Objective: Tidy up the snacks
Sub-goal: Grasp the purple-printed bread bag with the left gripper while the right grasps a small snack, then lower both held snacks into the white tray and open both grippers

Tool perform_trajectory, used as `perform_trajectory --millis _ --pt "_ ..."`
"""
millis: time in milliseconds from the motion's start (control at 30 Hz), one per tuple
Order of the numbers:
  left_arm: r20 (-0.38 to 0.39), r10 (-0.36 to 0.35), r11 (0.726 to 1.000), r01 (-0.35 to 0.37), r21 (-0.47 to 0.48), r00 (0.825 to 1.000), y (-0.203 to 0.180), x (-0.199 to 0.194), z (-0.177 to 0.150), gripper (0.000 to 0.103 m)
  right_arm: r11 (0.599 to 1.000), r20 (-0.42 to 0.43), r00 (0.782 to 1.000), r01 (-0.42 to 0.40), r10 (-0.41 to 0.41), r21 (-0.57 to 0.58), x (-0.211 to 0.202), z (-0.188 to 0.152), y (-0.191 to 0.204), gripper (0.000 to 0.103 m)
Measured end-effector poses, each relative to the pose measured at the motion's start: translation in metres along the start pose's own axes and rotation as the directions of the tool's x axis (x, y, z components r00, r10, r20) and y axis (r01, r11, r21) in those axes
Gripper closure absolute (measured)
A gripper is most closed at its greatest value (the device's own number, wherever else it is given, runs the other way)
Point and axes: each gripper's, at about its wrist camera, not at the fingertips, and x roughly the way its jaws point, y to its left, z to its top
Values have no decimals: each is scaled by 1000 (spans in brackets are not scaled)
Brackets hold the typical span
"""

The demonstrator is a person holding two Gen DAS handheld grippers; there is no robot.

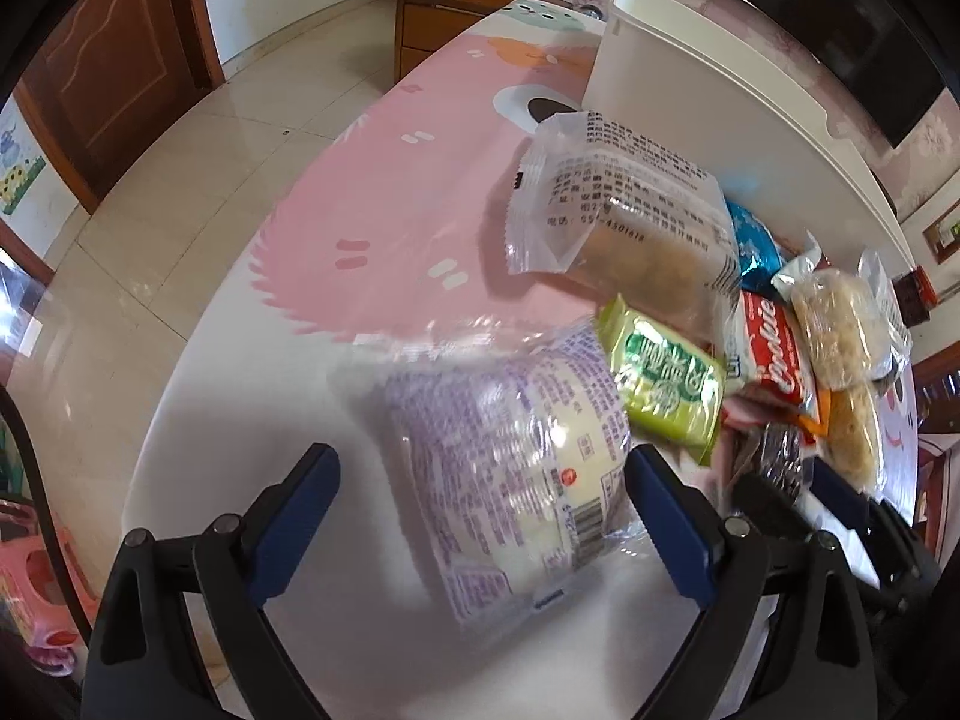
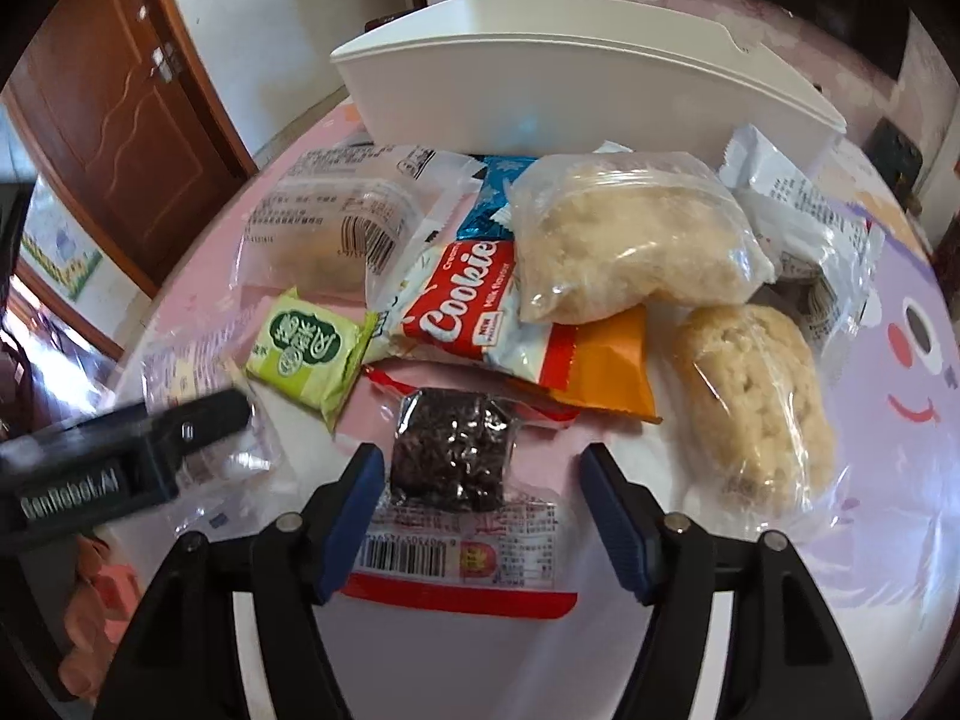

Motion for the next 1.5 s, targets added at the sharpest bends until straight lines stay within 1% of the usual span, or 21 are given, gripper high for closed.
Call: perform_trajectory --millis 67,100,133,200,300,333,367,400,433,467,533,567,733,800,867,933,1067,1167,1233,1333,1500 --pt "-8 -1 1000 1 -14 1000 4 -1 -1 8 999 2 1000 -23 23 37 0 3 -5 31" --pt "-11 -2 1000 1 -22 1000 6 -1 -1 8 999 1 1000 -21 21 39 0 4 -4 29" --pt "-13 -1 1000 1 -27 1000 7 -2 -2 7 999 -3 1000 -10 10 32 1 5 -2 29" --pt "-15 7 1000 -7 -27 1000 8 -3 -5 7 999 -10 999 34 -34 -4 4 6 7 27" --pt "-12 9 1000 -9 -15 1000 5 -2 -5 8 992 -11 995 102 -103 -68 14 7 22 26" --pt "-8 12 1000 -12 -7 1000 5 -2 -6 8 991 -3 994 106 -107 -78 15 7 25 27" --pt "3 11 1000 -11 10 1000 3 -3 -7 13 991 0 994 106 -106 -79 16 7 25 27" --pt "12 4 1000 -4 28 1000 3 -5 -7 25 991 3 995 104 -104 -79 16 7 25 32" --pt "22 -7 999 6 51 1000 -1 -8 -8 34 991 13 995 100 -99 -86 15 7 25 38" --pt "28 -29 997 27 79 999 -7 -9 -9 49 991 23 995 96 -94 -94 12 6 25 50" --pt "39 -12 994 8 112 999 -13 -12 -12 52 993 15 997 72 -71 -91 11 6 22 51" --pt "46 -18 992 12 127 999 -15 -13 -13 54 994 16 998 59 -58 -90 9 4 19 52" --pt "47 -50 987 42 153 998 -21 -22 -17 56 995 9 1000 7 -6 -101 2 4 13 56" --pt "57 -54 985 44 168 997 -29 -28 -18 56 995 30 999 -30 33 -98 -17 0 6 76" --pt "71 -64 982 50 183 995 -34 -35 -17 56 993 49 997 -54 59 -102 -31 5 6 84" --pt "94 -79 978 59 201 992 -35 -47 -13 56 992 95 995 -25 37 -122 -47 11 5 84" --pt "138 -114 968 79 238 984 -48 -70 1 56 994 134 990 -31 44 -101 -62 21 -3 84" --pt "183 -137 955 81 285 974 -60 -90 16 56 996 167 985 -29 43 -81 -75 30 -11 84" --pt "221 -153 946 78 315 963 -68 -106 27 56 997 197 980 -20 35 -78 -87 39 -14 84" --pt "269 -173 934 72 350 948 -84 -126 50 56 997 269 963 5 17 -79 -111 59 -18 84" --pt "313 -212 922 84 378 926 -112 -153 100 56 995 384 923 60 -26 -76 -150 101 -27 84"
